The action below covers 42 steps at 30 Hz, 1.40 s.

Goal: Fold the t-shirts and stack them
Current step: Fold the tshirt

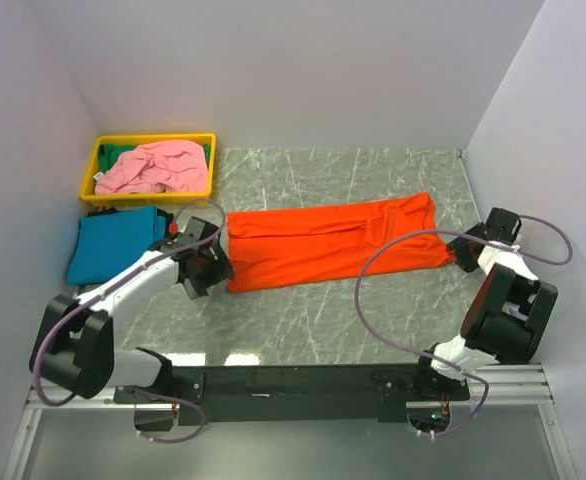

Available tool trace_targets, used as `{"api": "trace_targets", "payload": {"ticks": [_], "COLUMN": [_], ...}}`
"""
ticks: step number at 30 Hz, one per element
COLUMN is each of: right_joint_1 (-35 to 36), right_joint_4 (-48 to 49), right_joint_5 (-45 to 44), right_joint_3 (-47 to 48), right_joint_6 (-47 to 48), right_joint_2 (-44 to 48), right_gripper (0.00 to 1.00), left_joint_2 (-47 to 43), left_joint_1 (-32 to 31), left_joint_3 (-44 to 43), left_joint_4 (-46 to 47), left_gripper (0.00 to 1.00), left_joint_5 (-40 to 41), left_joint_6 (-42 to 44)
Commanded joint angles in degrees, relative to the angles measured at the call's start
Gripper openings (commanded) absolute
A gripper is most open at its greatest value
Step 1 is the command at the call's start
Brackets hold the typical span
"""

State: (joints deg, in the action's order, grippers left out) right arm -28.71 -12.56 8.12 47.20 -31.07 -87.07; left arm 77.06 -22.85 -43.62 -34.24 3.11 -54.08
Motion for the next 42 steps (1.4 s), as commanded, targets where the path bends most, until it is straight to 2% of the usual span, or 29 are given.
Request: {"api": "trace_targets", "payload": {"ticks": [1, 4, 8, 11, 12, 15, 19, 21, 29, 35, 39, 42], "right_joint_1": [3.39, 6.29, 11.12, 13.32, 13.68, 14.65, 15.35, 15.35, 15.79, 16.93, 19.21, 20.97], "right_joint_4": [-2.03, -1.16, 1.30, 0.87, 1.04, 2.53, -0.27, -0.45, -3.43, -5.46, -10.46, -14.68], "right_joint_5": [-5.82, -7.41, -5.41, -0.76, 0.05, 2.24, 3.31, 2.96, 1.28, 1.90, 2.78, 2.86], "right_joint_3": [0.44, -1.75, -4.57, -5.10, -5.27, -6.24, -2.83, -2.12, 5.26, 12.99, 24.39, 32.30], "right_joint_6": [1.89, 1.19, -0.04, -1.35, -1.71, -2.94, -1.45, -1.10, -0.22, 0.13, 1.80, 3.03], "right_joint_2": [6.72, 11.73, 16.40, 15.09, 13.87, 11.84, 5.43, 2.97, -5.90, -14.60, -22.08, -27.53], "right_gripper": [0.50, 0.51, 0.51, 0.50, 0.50, 0.47, 0.46, 0.45, 0.42, 0.42, 0.42, 0.42], "left_joint_2": [-4.11, -3.06, 3.78, 12.74, 17.03, 24.68, 32.44, 35.08, 40.89, 40.19, 35.72, 32.82], "left_joint_1": [0.17, 0.18, 0.18, 0.18, 0.18, 0.09, -1.22, -1.41, -1.41, -1.32, -1.41, -1.41], "left_joint_3": [-7.17, -12.80, -20.25, -27.80, -29.67, -36.88, -45.84, -46.56, -44.20, -36.81, -30.40, -26.71], "left_joint_4": [-5.30, -4.09, 3.19, 4.35, 5.31, 6.72, 4.98, 5.23, 5.85, 3.75, 3.75, 1.55], "left_gripper": [0.80, 0.81, 0.79, 0.75, 0.72, 0.65, 0.60, 0.56, 0.52, 0.47, 0.45, 0.47], "left_joint_5": [8.73, 13.84, 12.54, 11.65, 11.48, 9.63, 9.27, 10.07, 12.00, 11.83, 8.41, 4.29], "left_joint_6": [2.75, 8.19, 15.66, 19.18, 20.85, 23.66, 25.69, 26.22, 25.09, 18.77, 14.81, 11.46]}}
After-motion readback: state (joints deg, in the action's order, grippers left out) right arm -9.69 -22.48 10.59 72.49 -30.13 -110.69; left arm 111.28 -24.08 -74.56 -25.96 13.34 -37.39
